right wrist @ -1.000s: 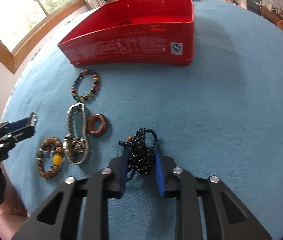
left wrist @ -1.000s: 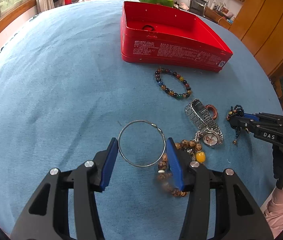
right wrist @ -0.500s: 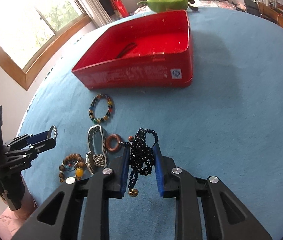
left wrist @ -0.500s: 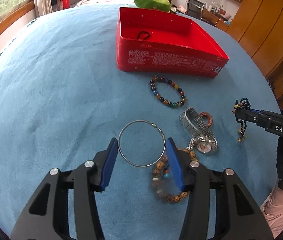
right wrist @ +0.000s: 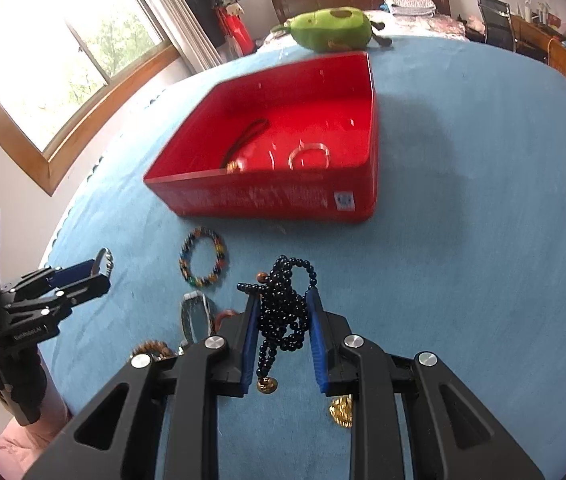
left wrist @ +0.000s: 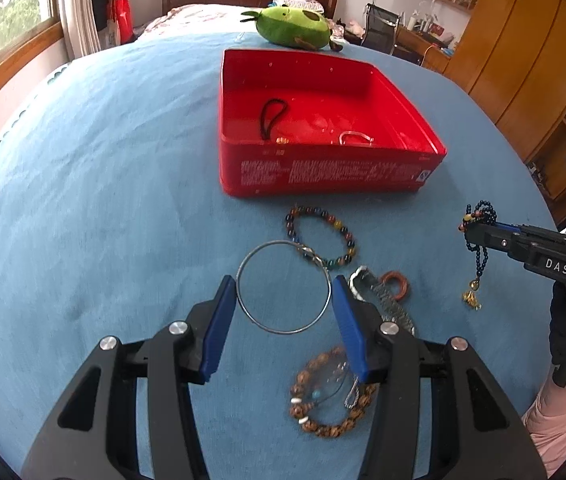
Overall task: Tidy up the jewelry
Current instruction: 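Grasp the black bead necklace with the right tool and lift it, then lower the wire ring into the red tin with the left tool while the right tool drops the necklace in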
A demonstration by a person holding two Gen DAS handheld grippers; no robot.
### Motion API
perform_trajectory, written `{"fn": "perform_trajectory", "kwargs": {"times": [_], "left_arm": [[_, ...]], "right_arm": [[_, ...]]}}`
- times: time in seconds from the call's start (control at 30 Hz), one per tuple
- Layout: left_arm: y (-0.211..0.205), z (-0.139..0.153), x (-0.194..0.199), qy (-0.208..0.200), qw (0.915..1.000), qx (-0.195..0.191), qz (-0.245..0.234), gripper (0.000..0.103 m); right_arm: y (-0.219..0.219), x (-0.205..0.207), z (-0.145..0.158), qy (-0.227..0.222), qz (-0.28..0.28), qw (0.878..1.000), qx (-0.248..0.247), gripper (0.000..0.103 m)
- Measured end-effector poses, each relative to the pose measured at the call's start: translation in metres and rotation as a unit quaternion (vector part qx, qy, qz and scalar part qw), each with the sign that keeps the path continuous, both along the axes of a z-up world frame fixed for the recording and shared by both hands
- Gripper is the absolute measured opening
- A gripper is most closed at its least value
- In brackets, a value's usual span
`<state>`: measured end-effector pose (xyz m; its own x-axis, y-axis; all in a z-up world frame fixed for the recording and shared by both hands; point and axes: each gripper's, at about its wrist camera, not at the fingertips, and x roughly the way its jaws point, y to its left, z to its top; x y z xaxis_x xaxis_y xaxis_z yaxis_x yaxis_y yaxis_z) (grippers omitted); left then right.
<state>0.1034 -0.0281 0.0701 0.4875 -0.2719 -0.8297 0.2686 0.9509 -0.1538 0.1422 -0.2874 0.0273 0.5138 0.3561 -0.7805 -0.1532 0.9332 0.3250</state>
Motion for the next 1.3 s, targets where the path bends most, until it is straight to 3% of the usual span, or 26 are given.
{"fn": "perform_trajectory", "kwargs": {"times": [0.2, 0.4, 0.57, 0.83, 0.97, 1.03, 1.07, 1.17, 1.3], "left_arm": [[-0.011, 0.026, 0.026, -0.017, 0.9998, -0.001, -0.004, 0.048], [-0.029, 0.051, 0.072, -0.041, 0.9991, -0.005, 0.003, 0.048], [-0.046, 0.048, 0.116, -0.042, 0.9990, -0.017, 0.001, 0.048], [-0.064, 0.002, 0.177, -0.004, 1.0000, -0.007, 0.004, 0.048], [-0.063, -0.011, 0.188, 0.008, 0.9999, -0.005, 0.012, 0.048], [-0.063, -0.015, 0.191, 0.013, 0.9998, 0.001, 0.013, 0.049], [-0.063, -0.016, 0.191, 0.014, 0.9998, 0.003, 0.015, 0.051], [-0.060, -0.010, 0.188, 0.007, 0.9998, -0.004, 0.016, 0.067], [-0.060, 0.006, 0.174, -0.015, 0.9998, -0.004, 0.010, 0.069]], "right_arm": [[0.000, 0.020, 0.032, -0.036, -0.006, 0.999, 0.005, 0.023], [0.004, 0.064, 0.052, -0.060, -0.021, 0.998, 0.010, 0.023], [0.009, 0.112, 0.042, -0.047, -0.032, 0.998, 0.015, 0.023], [0.007, 0.162, -0.002, -0.009, -0.044, 0.999, 0.002, 0.023], [0.007, 0.167, -0.012, -0.009, -0.052, 0.999, -0.014, 0.023], [0.008, 0.168, -0.015, -0.007, -0.049, 0.999, -0.017, 0.030], [0.009, 0.166, -0.014, -0.010, -0.051, 0.999, -0.017, 0.035], [0.008, 0.161, -0.009, -0.025, -0.048, 0.998, -0.017, 0.037], [0.005, 0.154, 0.001, -0.032, -0.050, 0.998, -0.011, 0.037]]}}
